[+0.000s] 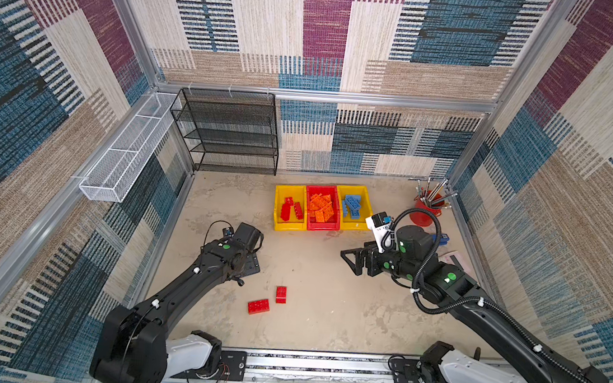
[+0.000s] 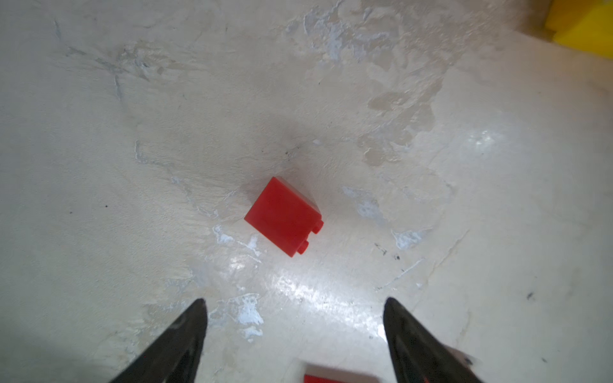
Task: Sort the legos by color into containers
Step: 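Move the left gripper back and grasp a small red brick, then carry the small red brick with the left gripper into the yellow bin and release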
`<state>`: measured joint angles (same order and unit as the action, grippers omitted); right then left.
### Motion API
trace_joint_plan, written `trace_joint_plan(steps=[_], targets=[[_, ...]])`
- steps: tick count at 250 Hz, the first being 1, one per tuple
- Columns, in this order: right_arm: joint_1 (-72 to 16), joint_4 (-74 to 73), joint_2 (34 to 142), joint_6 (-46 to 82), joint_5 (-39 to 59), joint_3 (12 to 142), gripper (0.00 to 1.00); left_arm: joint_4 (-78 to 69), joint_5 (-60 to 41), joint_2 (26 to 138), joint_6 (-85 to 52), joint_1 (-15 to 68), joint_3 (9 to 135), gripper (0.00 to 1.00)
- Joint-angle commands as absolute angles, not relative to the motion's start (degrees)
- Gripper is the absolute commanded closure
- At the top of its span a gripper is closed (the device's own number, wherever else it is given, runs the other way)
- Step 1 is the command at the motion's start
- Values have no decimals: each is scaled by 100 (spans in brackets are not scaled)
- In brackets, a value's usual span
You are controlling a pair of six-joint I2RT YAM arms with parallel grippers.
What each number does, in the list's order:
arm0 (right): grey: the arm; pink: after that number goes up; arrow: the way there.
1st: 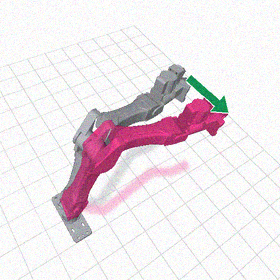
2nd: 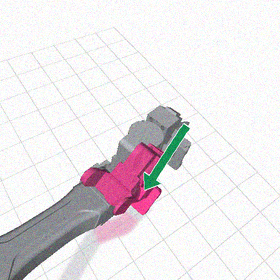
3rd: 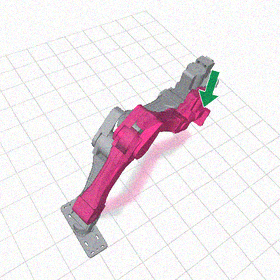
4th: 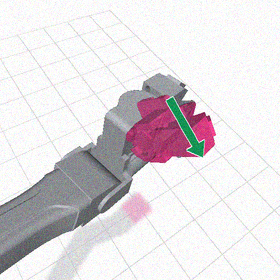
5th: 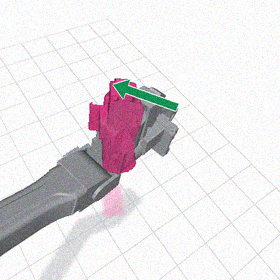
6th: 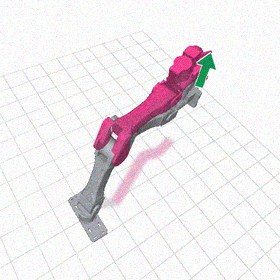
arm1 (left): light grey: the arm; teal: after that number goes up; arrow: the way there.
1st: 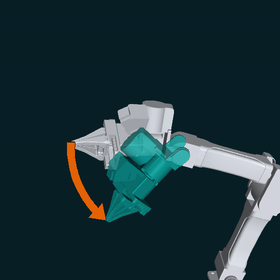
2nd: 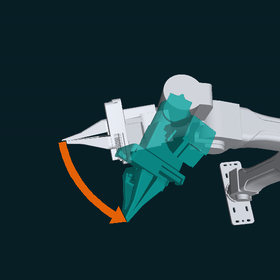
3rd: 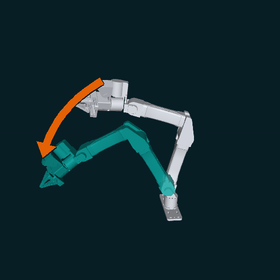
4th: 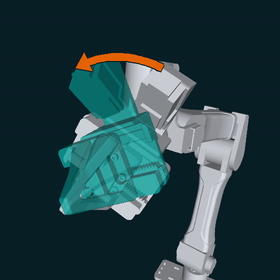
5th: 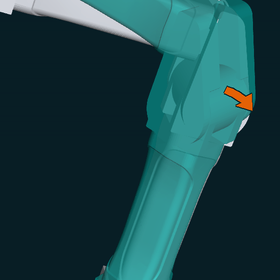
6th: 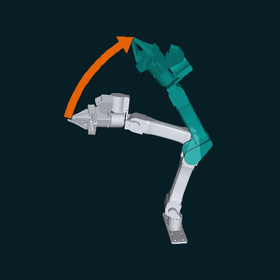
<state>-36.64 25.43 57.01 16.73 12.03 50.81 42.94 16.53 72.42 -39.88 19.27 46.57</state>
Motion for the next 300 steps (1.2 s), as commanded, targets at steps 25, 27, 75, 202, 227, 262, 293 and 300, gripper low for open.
trace_joint_plan(steps=[25, 27, 75, 202, 227, 262, 293, 300], targets=[[-3669, 2604, 5684, 1725, 1175, 5071, 1, 4229, 1808, 7898, -3134, 1725, 4991, 16], [-3668, 2609, 5686, 1719, 1175, 5071, 1, 4221, 1810, 7911, -3108, 1714, 4992, 16], [-3667, 2628, 5859, 1626, 1223, 5144, 1, 3655, 1206, 8270, -2715, 1377, 4966, 16], [-3664, 2681, 5739, 1528, 1020, 5018, 1, 3074, 280, 8609, -3015, 1272, 4599, 28], [-3663, 2646, 5772, 1555, 1037, 5022, 1, 3068, 218, 8415, -3113, 1351, 4482, 32], [-3664, 2619, 5799, 1572, 1059, 5050, 1, 3263, 423, 8315, -3111, 1421, 4570, 36], [-3665, 2620, 5810, 1599, 1064, 5075, 1, 3326, 569, 8447, -3120, 1419, 4664, 41], [-3668, 2619, 5803, 1607, 1063, 5075, 1, 3341, 571, 8510, -3112, 1422, 4700, 42]])
